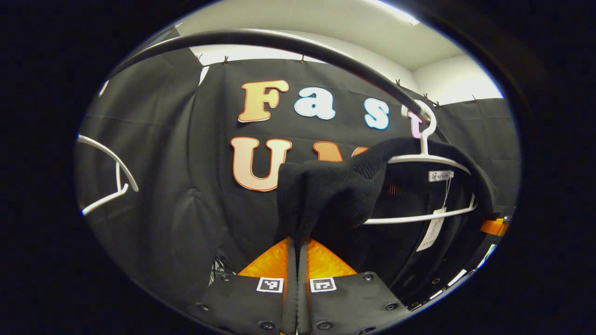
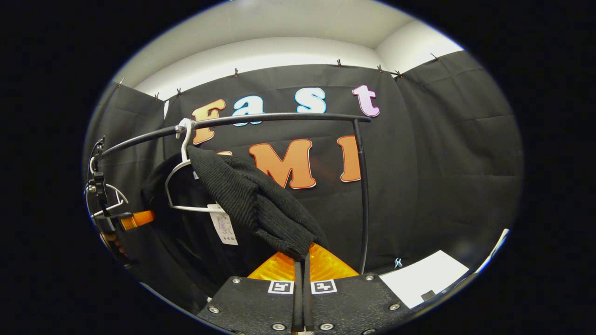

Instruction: Grasp the clothes on the hanger with both hands and then place them into the laundry hamper below.

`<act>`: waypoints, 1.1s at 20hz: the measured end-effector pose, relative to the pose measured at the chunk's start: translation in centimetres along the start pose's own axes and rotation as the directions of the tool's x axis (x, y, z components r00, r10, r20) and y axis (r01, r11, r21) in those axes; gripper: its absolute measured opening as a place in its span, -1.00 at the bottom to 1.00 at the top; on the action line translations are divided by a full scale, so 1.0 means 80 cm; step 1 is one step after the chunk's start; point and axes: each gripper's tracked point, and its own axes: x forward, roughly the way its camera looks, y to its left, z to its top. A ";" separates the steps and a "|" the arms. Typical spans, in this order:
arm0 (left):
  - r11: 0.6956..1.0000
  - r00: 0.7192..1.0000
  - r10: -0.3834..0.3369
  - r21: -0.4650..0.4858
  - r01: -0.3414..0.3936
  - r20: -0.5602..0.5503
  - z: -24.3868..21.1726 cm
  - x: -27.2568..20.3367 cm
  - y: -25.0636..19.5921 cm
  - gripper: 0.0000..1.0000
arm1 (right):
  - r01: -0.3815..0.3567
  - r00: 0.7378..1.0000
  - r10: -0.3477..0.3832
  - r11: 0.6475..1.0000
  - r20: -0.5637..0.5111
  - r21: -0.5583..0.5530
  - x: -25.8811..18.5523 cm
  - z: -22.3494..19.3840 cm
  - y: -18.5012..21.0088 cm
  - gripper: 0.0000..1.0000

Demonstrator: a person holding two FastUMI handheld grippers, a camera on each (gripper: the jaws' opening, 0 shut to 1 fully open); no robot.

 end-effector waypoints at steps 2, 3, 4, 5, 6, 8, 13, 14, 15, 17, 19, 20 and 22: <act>1.000 0.999 0.028 0.011 -0.028 0.023 0.017 -0.008 0.015 -0.87 | -0.012 1.000 0.012 1.000 0.005 0.004 0.002 0.006 -0.003 -1.00; 0.999 0.999 0.039 0.023 -0.040 0.031 0.024 -0.010 0.021 -0.87 | -0.019 1.000 0.019 1.000 0.005 0.006 0.003 0.008 -0.005 -1.00; 0.998 0.998 0.046 0.033 -0.048 0.038 0.031 -0.011 0.024 -0.87 | -0.026 1.000 0.026 1.000 0.004 0.006 0.004 0.010 -0.008 -1.00; 0.998 0.998 0.052 0.044 -0.054 0.044 0.035 -0.013 0.026 -0.92 | -0.036 0.999 0.036 0.999 0.000 0.004 0.006 0.012 -0.010 -1.00; 0.997 0.997 0.060 0.052 -0.062 0.051 0.042 -0.014 0.029 -0.87 | -0.045 0.999 0.045 0.999 -0.001 0.008 0.008 0.015 -0.013 -1.00; 0.995 0.996 0.075 0.066 -0.078 0.056 0.050 -0.014 0.036 -0.87 | -0.062 0.998 0.061 0.998 0.005 0.024 0.012 0.024 -0.018 -1.00; 0.993 0.992 0.098 0.064 -0.103 0.073 0.071 -0.011 0.060 -0.86 | -0.102 0.995 0.100 0.991 0.024 0.085 0.026 0.058 -0.032 -1.00; 0.993 0.992 0.099 0.060 -0.103 0.076 0.077 -0.008 0.064 -0.86 | -0.113 0.994 0.111 0.989 0.021 0.095 0.032 0.063 -0.032 -1.00; 0.994 0.993 0.094 0.057 -0.098 0.076 0.079 -0.005 0.065 -0.81 | -0.121 0.993 0.120 0.987 0.016 0.102 0.038 0.069 -0.034 -1.00; 0.994 0.994 0.089 0.057 -0.093 0.069 0.081 0.004 0.069 -0.86 | -0.137 0.991 0.137 0.984 0.007 0.116 0.051 0.072 -0.040 -0.89; 0.993 0.994 0.090 0.067 -0.094 0.063 0.081 0.016 0.073 -0.87 | -0.153 0.988 0.153 0.975 0.014 0.161 0.057 0.080 -0.047 -0.89; 0.993 0.994 0.087 0.073 -0.091 0.062 0.081 0.022 0.072 -0.81 | -0.161 0.987 0.159 0.969 0.026 0.185 0.065 0.091 -0.051 -0.91; 0.994 0.995 0.084 0.069 -0.088 0.059 0.079 0.035 0.076 -0.87 | -0.145 0.989 0.137 0.971 0.053 0.192 0.078 0.109 -0.070 -1.00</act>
